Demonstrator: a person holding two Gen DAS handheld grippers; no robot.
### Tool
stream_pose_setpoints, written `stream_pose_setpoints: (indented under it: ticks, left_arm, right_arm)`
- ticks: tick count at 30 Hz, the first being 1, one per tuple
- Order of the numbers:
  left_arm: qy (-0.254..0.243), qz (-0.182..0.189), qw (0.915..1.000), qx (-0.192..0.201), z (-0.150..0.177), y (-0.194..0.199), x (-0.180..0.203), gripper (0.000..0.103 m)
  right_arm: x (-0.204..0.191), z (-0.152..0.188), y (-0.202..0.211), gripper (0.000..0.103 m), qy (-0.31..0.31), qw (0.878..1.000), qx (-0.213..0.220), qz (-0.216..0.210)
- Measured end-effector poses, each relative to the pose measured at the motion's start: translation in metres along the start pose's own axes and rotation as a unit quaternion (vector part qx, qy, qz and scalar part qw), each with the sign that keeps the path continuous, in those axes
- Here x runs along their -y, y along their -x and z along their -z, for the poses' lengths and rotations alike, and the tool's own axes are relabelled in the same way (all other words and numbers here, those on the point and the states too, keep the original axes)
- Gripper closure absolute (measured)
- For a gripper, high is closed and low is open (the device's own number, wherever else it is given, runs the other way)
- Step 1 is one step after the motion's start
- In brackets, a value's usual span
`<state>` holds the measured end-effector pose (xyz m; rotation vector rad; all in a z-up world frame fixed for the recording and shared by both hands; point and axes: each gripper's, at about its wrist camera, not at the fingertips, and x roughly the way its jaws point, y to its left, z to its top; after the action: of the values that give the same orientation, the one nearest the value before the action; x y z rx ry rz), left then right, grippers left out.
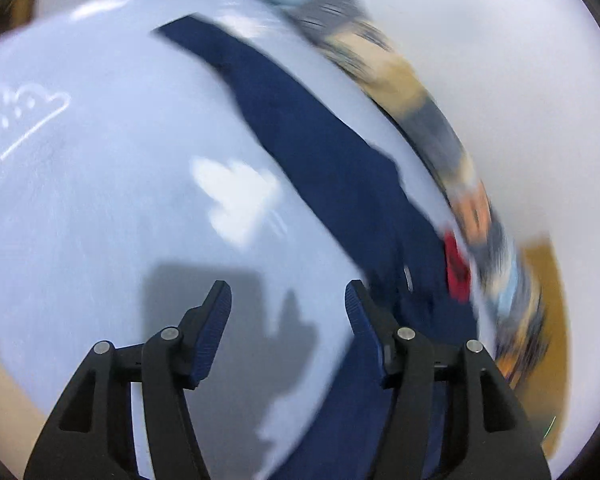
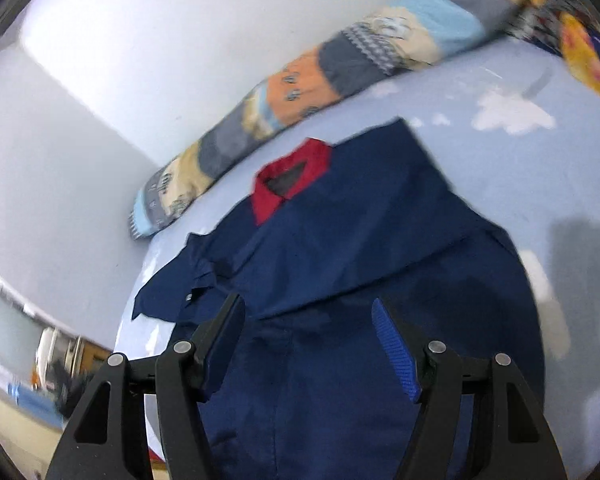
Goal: Fold large clothes
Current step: 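Grasp the other sleeve cuff with the left gripper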
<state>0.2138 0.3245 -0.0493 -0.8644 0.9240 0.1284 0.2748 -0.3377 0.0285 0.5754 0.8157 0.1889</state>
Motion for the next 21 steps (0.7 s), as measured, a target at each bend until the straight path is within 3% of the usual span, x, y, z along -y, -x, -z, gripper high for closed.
stream_pose_setpoints:
  ticks: [3, 8, 13, 16, 21]
  left_arm:
    - [0.083, 0.017, 0.9963, 0.015, -0.051, -0.03, -0.03, 0.045]
    - [0.142, 0.037, 0.9871, 0.063, -0.122, -0.075, -0.042, 0.045]
    - [0.187, 0.049, 0.9773, 0.088, -0.163, -0.123, -0.049, 0.047]
    - [0.197, 0.089, 0.9728, 0.084, -0.174, -0.146, -0.06, 0.049]
    - [0.201, 0.124, 0.963, 0.13, -0.203, -0.16, -0.069, 0.052]
  right_arm:
    - [-0.005, -0.004, -0.002, 0.034, 0.023, 1.0, 0.002, 0.01]
    - [0.0, -0.005, -0.013, 0.034, 0.0, 1.0, -0.019, -0.011]
    - [-0.002, -0.004, -0.027, 0.034, -0.009, 1.0, -0.03, -0.001]
    - [-0.008, -0.004, -0.032, 0.034, -0.007, 1.0, -0.027, 0.001]
    - [-0.023, -0.002, -0.043, 0.034, 0.021, 0.999, -0.029, 0.007]
